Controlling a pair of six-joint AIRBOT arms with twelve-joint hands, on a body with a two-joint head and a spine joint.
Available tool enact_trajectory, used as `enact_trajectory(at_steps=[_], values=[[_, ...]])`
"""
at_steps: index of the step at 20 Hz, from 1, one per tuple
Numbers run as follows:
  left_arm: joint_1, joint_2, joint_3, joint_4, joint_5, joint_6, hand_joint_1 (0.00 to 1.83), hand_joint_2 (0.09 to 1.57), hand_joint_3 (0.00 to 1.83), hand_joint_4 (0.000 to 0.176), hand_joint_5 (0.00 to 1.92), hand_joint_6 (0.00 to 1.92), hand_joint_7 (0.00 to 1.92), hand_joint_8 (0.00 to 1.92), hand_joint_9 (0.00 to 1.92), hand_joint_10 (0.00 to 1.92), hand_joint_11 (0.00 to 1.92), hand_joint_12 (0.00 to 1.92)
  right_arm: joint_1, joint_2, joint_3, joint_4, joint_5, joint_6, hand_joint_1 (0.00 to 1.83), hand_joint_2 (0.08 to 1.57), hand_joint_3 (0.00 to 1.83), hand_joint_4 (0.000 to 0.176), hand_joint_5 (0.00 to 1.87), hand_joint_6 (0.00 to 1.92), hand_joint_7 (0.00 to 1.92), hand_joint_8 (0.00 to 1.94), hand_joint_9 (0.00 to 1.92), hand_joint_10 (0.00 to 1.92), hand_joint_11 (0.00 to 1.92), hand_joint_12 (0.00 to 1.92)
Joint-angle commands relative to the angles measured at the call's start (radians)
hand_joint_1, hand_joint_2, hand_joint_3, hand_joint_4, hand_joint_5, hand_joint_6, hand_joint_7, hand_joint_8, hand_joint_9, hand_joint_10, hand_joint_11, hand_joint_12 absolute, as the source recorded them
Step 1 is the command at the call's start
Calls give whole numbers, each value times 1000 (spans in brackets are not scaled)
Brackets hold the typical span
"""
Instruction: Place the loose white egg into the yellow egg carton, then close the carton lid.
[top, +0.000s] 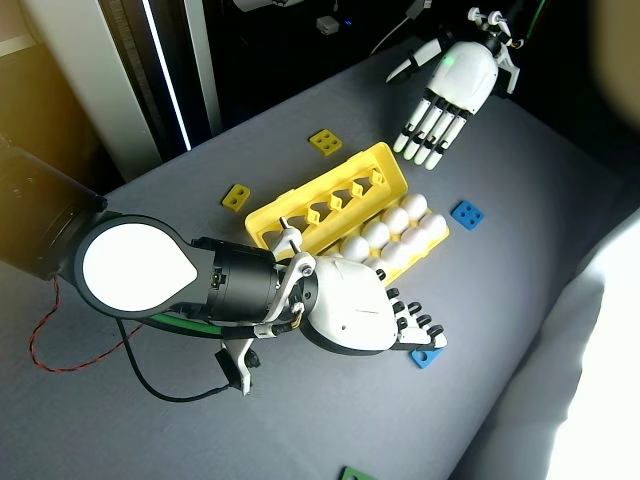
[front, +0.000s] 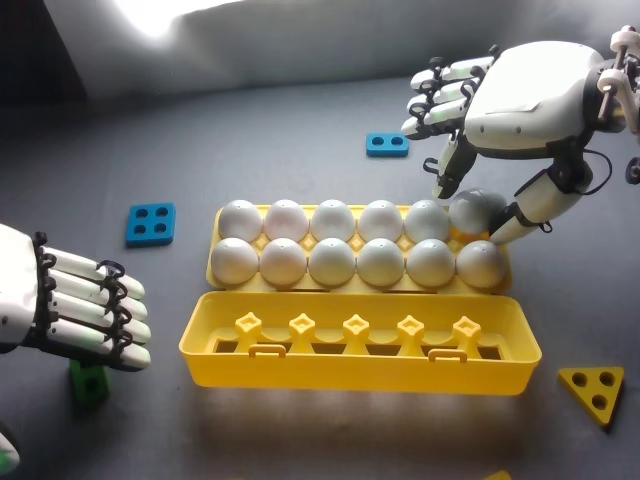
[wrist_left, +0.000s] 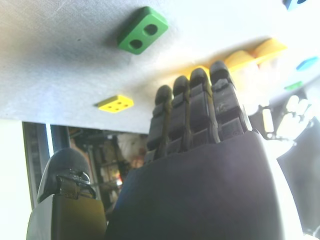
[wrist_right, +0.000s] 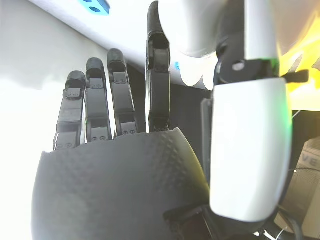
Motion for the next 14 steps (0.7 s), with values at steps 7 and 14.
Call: enact_trajectory(at_steps=[7, 14], values=[[-4, 15, 14, -55, -42, -3, 0, 1096, 0, 0, 100, 0, 75, 1, 54, 1, 0, 154, 3, 12, 4, 36, 35, 1, 734, 852, 0, 163, 767, 0, 216, 0, 164, 6, 0, 0], [-2, 15, 14, -55, -42, -3, 0, 1088, 0, 0, 130, 0, 102, 2, 75, 2, 0, 184, 0, 19, 5, 36, 28, -13, 555, 875, 4, 176, 544, 0, 109, 5, 57, 1, 0, 0]])
